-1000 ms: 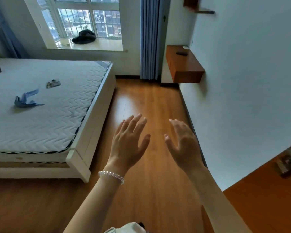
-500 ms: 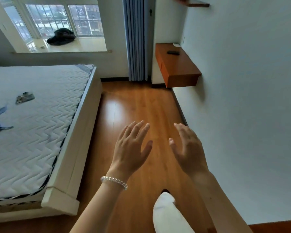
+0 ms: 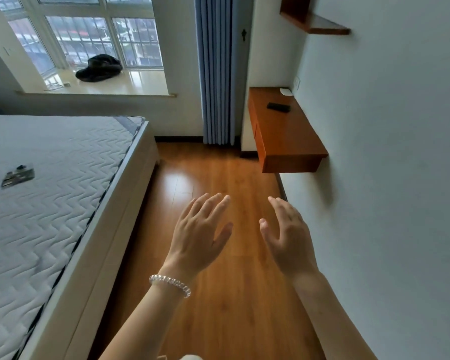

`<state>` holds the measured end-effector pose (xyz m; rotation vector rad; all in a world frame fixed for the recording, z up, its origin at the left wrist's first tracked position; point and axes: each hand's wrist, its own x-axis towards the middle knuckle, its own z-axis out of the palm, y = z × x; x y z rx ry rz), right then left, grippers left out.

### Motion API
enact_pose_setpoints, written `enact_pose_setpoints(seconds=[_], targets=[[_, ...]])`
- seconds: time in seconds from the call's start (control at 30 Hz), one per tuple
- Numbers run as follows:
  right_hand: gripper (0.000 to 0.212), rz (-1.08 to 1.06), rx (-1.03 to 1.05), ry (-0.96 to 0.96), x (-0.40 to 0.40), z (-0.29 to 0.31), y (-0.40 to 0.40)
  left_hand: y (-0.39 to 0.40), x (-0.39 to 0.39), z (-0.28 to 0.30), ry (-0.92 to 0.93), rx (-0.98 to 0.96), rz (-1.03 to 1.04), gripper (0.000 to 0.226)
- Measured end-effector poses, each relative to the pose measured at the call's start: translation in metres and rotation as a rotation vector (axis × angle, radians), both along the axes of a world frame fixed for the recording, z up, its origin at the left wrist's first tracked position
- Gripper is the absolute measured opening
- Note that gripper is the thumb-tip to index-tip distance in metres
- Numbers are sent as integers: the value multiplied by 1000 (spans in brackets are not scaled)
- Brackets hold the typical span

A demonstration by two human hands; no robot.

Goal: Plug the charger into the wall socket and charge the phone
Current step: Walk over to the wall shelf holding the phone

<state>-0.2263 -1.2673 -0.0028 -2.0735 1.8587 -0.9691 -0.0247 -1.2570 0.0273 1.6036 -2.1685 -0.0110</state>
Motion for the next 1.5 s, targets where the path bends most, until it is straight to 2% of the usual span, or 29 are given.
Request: enact_pose_setpoints(seconds=[0.43,0.77,1.13,1.5], targets=[[56,16,19,15,56,-26,-223,-225,53,-25,19,7,12,50],[60,-79,9,11,105,2,-397,-426,104,8,47,-36,-109,50],[59,-137,42,16,89,-14,-538,-574,88,-13,39,37,-176,52],[63,-91,49,-22,24,-11,-742,-767,21,0,-34,42,-149,56]])
